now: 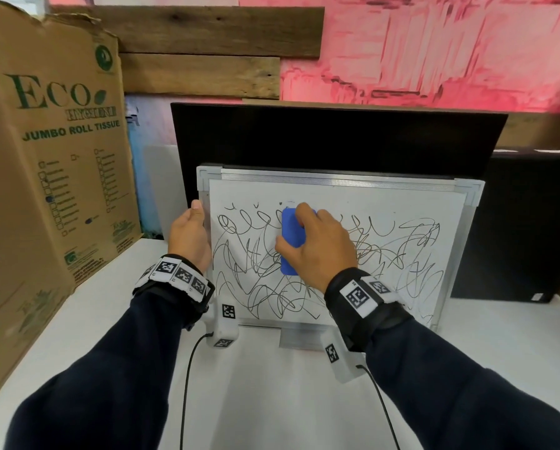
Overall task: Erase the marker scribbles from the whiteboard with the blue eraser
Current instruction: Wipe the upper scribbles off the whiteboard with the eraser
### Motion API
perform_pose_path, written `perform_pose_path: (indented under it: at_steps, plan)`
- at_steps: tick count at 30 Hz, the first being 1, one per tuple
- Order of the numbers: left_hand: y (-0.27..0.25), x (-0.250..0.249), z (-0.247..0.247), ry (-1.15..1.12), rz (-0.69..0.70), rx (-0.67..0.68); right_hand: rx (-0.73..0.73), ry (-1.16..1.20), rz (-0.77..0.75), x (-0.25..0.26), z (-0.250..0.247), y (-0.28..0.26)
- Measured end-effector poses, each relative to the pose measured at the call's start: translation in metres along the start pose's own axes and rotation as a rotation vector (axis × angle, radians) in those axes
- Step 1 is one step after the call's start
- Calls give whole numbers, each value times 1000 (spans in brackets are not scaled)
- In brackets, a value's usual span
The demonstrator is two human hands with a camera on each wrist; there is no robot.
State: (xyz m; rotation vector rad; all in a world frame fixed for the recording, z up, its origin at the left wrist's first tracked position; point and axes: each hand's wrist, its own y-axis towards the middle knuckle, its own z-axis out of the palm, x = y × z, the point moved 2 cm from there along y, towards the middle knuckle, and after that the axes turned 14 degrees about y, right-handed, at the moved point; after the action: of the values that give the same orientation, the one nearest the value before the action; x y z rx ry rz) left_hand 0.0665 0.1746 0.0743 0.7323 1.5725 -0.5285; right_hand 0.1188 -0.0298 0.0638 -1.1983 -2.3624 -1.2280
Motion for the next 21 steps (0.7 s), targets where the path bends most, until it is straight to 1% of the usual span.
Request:
perform_pose_path:
  at_steps: [3, 6, 11, 17, 21]
  plan:
    - [-1, -1, 0, -7, 0, -33, -30, 31, -25, 6, -1, 6]
    - [1, 1, 1, -9, -1, -15, -70, 65, -50, 14, -1, 17]
    - [3, 2, 0, -18, -3, -11, 11, 27, -30, 9, 11, 2]
    - [7, 6, 2, 2, -2, -10, -57, 81, -49, 22, 8, 19]
    - [1, 3, 2, -35, -12, 63, 27, 59, -32, 18, 18, 5]
